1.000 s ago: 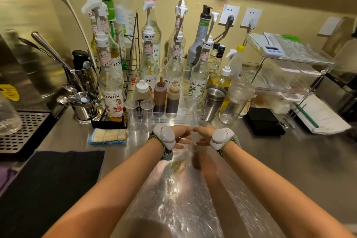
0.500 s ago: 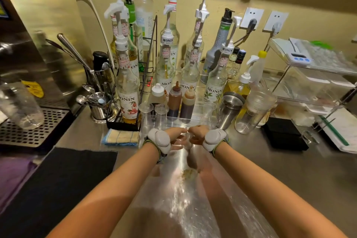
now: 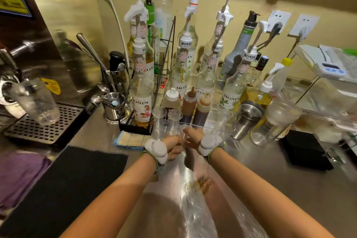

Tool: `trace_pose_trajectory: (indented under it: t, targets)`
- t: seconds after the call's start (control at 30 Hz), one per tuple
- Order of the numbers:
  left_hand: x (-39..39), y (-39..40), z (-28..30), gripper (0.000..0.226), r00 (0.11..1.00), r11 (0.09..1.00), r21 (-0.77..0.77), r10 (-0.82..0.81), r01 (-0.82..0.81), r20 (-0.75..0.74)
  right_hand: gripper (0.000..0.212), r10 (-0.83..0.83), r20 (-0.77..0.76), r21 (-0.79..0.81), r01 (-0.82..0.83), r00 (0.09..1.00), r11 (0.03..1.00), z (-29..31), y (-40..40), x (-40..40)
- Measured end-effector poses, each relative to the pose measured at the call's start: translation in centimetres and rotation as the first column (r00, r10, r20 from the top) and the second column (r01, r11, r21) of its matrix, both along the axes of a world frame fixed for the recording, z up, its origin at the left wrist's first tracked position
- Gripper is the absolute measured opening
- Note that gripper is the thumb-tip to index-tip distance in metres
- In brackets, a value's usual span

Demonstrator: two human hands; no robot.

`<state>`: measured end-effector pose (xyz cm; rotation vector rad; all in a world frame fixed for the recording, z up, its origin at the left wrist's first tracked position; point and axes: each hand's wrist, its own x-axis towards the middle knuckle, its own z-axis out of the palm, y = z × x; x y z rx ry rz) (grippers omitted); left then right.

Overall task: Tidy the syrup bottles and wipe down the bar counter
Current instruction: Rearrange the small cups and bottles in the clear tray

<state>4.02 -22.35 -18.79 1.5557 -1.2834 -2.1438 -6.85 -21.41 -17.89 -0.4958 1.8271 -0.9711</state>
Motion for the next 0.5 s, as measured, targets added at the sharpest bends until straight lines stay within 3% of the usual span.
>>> trace_pose_trajectory:
  t: [0.1, 0.17, 0.3, 0.5]
  targets:
    - [0.6, -0.6, -0.4, 0.026, 0.994, 0.994, 0.095, -0.047, 0.056, -0.096, 0.019, 0.011, -0.03, -0.002, -0.011, 0.999, 1.0, -0.2, -0.2, 0.1]
    - [0.6, -0.8, -0.5, 0.023, 0.993, 0.994, 0.093, -0.047, 0.057, -0.11, 0.005, 0.007, -0.014, 0.002, -0.007, 1.0, 1.0, -0.1, -0.4, 0.0]
    - [0.1, -1.3, -0.9, 0.019, 0.995, 0.996, 0.07, -0.049, 0.055, -0.084, 0.022, 0.028, 0.03, -0.015, -0.027, 0.999, 1.0, -0.3, -0.4, -0.4]
    - [-0.7, -1.6, -0.1, 0.024, 0.985, 0.994, 0.104, -0.016, 0.035, -0.173, 0.015, -0.028, 0.004, -0.002, 0.028, 1.0, 1.0, -0.6, -1.2, -0.9]
